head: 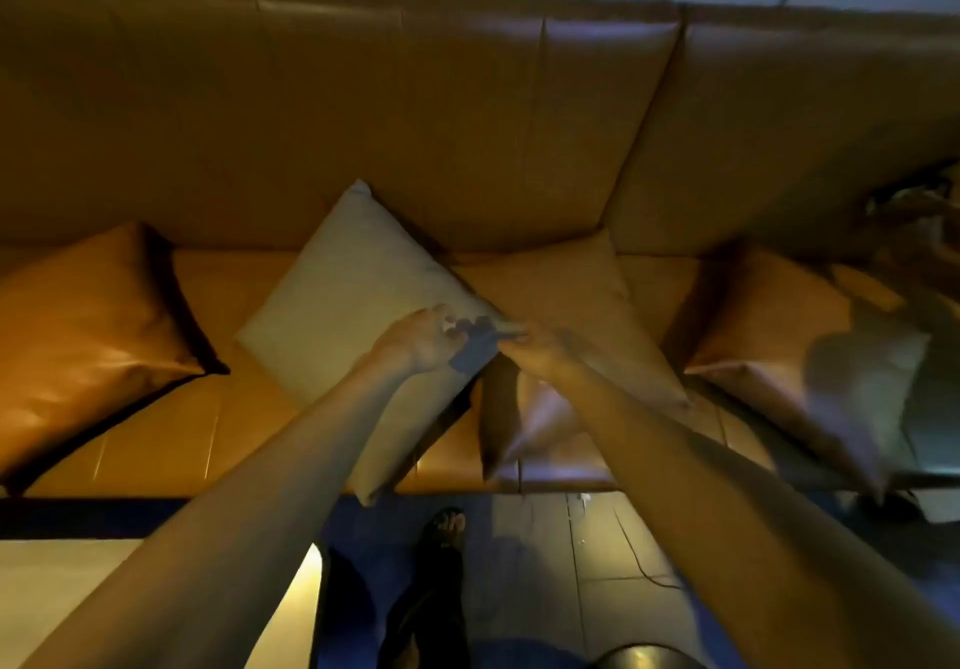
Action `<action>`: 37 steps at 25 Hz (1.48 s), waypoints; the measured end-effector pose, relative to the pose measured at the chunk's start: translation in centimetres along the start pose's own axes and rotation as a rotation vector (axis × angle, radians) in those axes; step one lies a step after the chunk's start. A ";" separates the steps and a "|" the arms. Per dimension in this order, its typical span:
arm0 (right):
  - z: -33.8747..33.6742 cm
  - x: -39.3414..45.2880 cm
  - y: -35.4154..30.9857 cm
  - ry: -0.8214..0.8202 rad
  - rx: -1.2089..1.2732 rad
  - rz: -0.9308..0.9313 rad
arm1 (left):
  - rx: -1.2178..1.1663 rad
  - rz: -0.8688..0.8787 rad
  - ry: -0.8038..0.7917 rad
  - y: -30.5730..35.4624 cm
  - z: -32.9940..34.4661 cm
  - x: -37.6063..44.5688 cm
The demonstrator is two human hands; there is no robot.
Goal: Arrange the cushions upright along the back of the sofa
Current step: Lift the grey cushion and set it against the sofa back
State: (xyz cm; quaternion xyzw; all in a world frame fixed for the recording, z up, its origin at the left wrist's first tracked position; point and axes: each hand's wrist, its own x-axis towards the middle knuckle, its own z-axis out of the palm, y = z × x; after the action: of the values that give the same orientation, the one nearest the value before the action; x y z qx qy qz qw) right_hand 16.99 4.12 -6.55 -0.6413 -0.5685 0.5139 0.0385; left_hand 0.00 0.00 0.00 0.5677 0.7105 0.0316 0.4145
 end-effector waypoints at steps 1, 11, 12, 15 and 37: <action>0.2 1.4 -0.8 0.010 -0.032 0.016 | 0.010 -0.014 -0.017 -0.2 -0.3 1.1; 2.7 8.0 -2.3 -0.097 -0.237 0.290 | -0.158 -0.058 -0.166 -6.5 1.6 5.5; 3.0 8.4 -2.2 -0.123 -0.164 0.299 | -0.177 -0.064 -0.172 -6.7 1.7 5.6; 3.4 8.0 -2.9 -0.105 0.239 0.339 | -0.095 -0.051 -0.118 -7.1 1.8 5.9; -1.2 4.6 -16.8 -0.334 -0.445 -0.216 | 0.614 -0.052 0.151 -12.1 -13.2 6.1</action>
State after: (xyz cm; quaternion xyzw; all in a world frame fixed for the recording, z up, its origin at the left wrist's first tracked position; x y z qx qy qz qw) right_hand 5.41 14.22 1.80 -0.4763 -0.7306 0.4681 -0.1426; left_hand -17.73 6.47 -1.00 0.6440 0.7299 -0.1528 0.1707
